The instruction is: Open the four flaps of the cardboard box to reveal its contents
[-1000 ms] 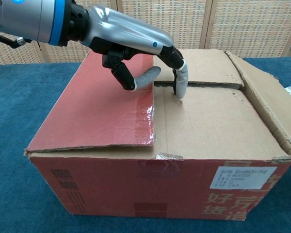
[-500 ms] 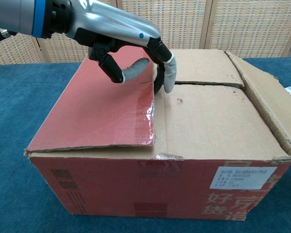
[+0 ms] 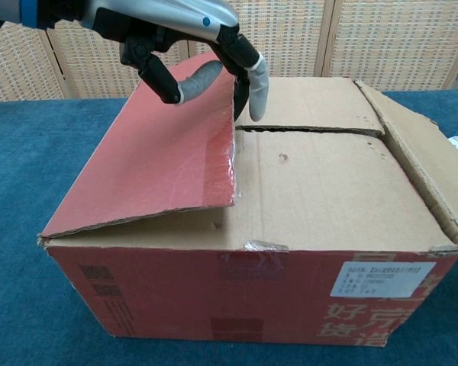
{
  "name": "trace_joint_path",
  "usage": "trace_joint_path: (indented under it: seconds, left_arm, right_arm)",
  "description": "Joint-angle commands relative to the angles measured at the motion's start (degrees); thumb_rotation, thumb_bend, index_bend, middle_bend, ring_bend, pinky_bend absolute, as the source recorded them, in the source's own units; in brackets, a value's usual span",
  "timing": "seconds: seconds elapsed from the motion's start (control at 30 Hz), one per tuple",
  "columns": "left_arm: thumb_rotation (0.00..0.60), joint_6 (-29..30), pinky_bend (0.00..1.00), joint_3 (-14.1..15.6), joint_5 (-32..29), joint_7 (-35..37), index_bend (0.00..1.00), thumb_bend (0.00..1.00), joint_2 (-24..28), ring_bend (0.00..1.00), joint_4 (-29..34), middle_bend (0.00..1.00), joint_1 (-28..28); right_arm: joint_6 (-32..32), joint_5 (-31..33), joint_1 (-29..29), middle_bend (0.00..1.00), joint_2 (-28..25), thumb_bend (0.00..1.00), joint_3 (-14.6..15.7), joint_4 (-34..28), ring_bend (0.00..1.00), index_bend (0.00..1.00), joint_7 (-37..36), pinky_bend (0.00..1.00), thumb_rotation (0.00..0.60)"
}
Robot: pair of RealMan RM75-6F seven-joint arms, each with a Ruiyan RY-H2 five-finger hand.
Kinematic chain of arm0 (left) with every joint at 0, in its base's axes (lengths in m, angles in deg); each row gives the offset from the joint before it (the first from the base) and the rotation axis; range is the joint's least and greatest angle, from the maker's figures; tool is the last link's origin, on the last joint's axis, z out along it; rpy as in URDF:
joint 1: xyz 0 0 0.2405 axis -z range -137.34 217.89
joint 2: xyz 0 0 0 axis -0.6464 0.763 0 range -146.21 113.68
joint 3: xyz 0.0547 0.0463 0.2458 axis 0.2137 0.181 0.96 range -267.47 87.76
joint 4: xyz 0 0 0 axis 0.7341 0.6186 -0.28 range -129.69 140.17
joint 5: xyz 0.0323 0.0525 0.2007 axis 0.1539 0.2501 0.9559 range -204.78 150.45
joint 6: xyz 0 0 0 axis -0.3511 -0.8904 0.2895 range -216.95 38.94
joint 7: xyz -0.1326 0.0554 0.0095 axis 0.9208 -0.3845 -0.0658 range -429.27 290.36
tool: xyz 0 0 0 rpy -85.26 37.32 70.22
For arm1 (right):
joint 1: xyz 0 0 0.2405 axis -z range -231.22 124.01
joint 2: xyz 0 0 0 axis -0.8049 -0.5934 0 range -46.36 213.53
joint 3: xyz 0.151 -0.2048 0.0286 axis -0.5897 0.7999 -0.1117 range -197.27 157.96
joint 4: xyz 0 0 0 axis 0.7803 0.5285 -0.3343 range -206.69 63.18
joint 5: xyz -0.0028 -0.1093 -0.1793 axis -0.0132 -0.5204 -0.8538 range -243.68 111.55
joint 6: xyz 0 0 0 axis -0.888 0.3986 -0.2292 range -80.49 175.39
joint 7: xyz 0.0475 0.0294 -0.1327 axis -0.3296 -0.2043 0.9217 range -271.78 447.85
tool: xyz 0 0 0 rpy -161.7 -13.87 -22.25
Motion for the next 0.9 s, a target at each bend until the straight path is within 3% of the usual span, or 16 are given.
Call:
trace_joint_path:
  seconds: [0.03, 0.63, 0.9]
  left_arm:
    - [0.6, 0.7, 0.0, -0.4, 0.9, 1.1, 0.32, 0.91, 1.9, 0.21, 1.2, 0.42, -0.8]
    - [0.6, 6.6, 0.0, 0.0, 11.3, 11.6, 0.32, 0.9, 16.9, 0.22, 5.9, 0.43, -8.1]
    - [0.6, 12.9, 0.0, 1.9, 17.9, 17.7, 0.32, 0.9, 23.8, 0.22, 6.2, 0.43, -13.7]
  right_arm:
    - [0.0, 0.0, 0.0, 0.0, 0.0, 0.44, -0.1, 0.0, 0.0, 0.0, 0.0, 0.0, 0.6]
    - [0.8, 0.1, -0.6, 0.0, -0.6, 0.44, -0.6, -1.0, 0.0, 0.0, 0.7, 0.0, 0.6]
    - [1.3, -0.3, -1.4, 0.0, -0.9, 0.44, -0.8, -2.3, 0.0, 0.0, 2.0, 0.0, 0.6]
